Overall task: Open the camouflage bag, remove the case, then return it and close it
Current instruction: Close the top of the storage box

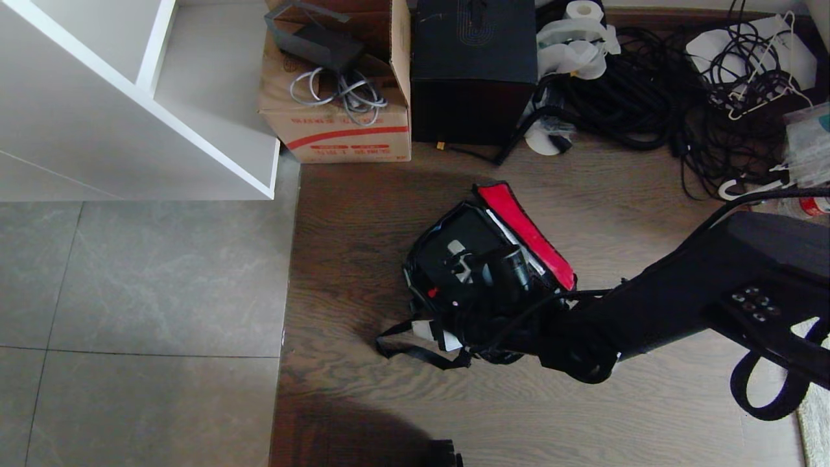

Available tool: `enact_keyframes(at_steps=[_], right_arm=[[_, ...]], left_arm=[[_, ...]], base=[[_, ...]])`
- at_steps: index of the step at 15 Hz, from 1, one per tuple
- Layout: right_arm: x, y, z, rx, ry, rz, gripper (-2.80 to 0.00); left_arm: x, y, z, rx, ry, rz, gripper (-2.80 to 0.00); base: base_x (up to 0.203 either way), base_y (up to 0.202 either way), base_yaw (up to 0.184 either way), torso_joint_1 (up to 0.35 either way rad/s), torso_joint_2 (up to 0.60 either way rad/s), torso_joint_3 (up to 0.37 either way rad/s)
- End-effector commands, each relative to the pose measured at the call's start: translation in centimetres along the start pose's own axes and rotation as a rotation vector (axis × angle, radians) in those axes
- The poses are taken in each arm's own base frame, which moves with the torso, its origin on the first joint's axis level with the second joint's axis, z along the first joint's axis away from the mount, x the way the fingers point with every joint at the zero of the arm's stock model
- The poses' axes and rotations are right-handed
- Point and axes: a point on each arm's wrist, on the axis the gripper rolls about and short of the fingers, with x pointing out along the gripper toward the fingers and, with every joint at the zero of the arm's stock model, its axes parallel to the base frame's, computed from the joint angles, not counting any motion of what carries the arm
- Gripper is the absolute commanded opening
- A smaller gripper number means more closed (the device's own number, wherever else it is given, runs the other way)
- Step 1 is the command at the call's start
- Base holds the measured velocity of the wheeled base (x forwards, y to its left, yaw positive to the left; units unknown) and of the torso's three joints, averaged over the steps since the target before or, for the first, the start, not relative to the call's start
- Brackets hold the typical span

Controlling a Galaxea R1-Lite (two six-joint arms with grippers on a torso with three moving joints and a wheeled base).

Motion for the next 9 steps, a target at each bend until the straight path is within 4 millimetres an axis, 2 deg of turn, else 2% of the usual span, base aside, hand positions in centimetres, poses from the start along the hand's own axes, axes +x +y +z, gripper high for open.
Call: enact_keyframes(at_steps=[1,3,7,9], right_arm=[[-0.1,0.1,0.4,-0.005,-0.036,-0.003,0.00],[-0.7,0.3,1.0,-0.002,-0.049,-0.001,0.00],[1.1,0.2,1.4,-0.014,-0.071,0.000,0.00],[0.4,0.4,2.0,-0.010,-0.090,0.014,0.00]], left_arm=[[0.0,0.0,0.0,0.000,0.000,0.000,-2.80],[0.0,0.0,0.0,0.000,-0.001,0.000,-2.80],[0.0,0.0,0.0,0.000,0.000,0.000,-2.80],[0.0,0.0,0.0,0.000,0.000,0.000,-2.80]], base=[[0.000,0.000,0.000,0.000,0.00,0.000],[0.000,0.000,0.000,0.000,0.00,0.000],[0.000,0.000,0.000,0.000,0.00,0.000],[0.000,0.000,0.000,0.000,0.00,0.000]])
